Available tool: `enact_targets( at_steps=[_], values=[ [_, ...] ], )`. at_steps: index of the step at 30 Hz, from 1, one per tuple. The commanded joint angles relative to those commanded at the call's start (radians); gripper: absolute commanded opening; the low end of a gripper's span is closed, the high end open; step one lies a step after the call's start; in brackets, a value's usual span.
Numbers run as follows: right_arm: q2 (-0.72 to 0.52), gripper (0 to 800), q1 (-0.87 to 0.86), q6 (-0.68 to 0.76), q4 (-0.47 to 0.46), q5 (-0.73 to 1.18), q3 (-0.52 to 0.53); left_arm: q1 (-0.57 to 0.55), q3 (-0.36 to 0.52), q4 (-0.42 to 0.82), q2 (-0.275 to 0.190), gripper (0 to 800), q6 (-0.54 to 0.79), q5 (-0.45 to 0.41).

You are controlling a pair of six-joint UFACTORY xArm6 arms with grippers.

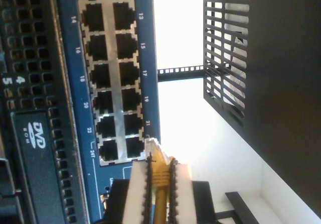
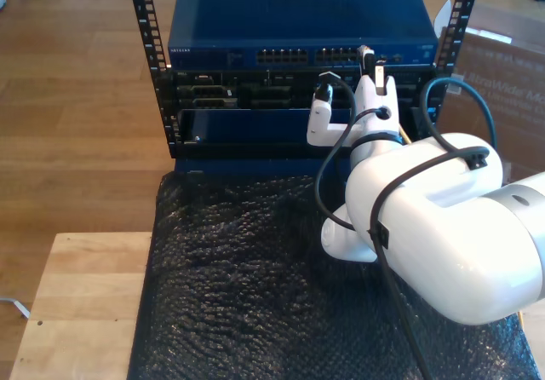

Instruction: Grab the cable and plug it in

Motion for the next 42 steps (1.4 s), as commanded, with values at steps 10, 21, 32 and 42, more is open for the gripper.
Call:
enact_targets(
  at_steps=[10, 21, 32, 42],
  values=[
    [0.014, 0, -0.002, -0.003, -0.002, 0.003, -0.003, 0.0, 0.0, 0.0, 0.0, 800, 0.0, 0.002],
    [0.018, 0, -0.003, -0.003, 0.0, 0.0, -0.005, 0.0, 0.0, 0.0, 0.0, 800, 0.0, 0.0],
    [0.014, 0, -0.003, -0.003, -0.003, 0.002, -0.011, 0.0, 0.0, 0.0, 0.0, 800, 0.0, 0.0],
    [0.018, 0, -0.003, -0.003, -0.002, 0.003, -0.023, 0.0, 0.0, 0.0, 0.0, 800, 0.0, 0.0]
  ],
)
